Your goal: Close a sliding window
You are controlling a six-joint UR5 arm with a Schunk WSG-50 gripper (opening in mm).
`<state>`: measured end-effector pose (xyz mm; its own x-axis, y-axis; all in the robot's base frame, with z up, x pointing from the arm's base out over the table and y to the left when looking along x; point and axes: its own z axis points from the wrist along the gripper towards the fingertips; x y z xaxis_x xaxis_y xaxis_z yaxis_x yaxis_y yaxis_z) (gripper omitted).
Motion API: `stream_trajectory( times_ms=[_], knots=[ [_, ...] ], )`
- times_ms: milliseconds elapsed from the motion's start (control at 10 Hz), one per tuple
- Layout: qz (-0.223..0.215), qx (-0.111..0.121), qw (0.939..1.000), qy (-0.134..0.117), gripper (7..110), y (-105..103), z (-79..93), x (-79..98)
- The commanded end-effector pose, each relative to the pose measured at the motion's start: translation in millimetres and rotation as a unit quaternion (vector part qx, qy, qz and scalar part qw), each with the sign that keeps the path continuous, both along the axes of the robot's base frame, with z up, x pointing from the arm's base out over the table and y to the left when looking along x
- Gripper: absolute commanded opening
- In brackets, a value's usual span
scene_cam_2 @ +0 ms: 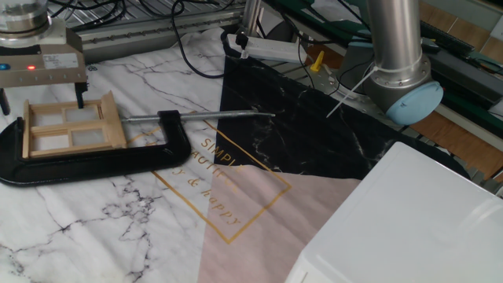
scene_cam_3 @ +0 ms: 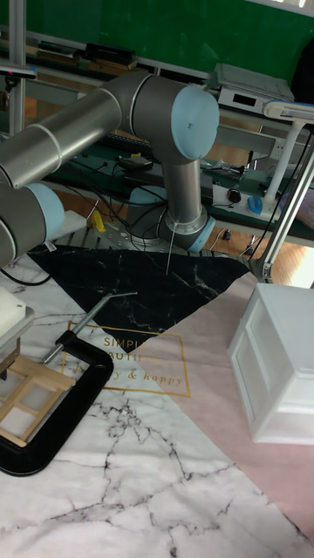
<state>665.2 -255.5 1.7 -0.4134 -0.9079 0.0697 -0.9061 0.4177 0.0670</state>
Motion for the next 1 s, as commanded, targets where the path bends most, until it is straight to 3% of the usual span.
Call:
stream_trajectory(
  times_ms=[0,900],
  knots=[
    [-0.004,0.006,0.9999,-0.01,88,-1.0,-3.6,10.3],
    [0.001,0.007,0.9999,-0.013,88,-4.0,-9.6,22.3]
  ],
)
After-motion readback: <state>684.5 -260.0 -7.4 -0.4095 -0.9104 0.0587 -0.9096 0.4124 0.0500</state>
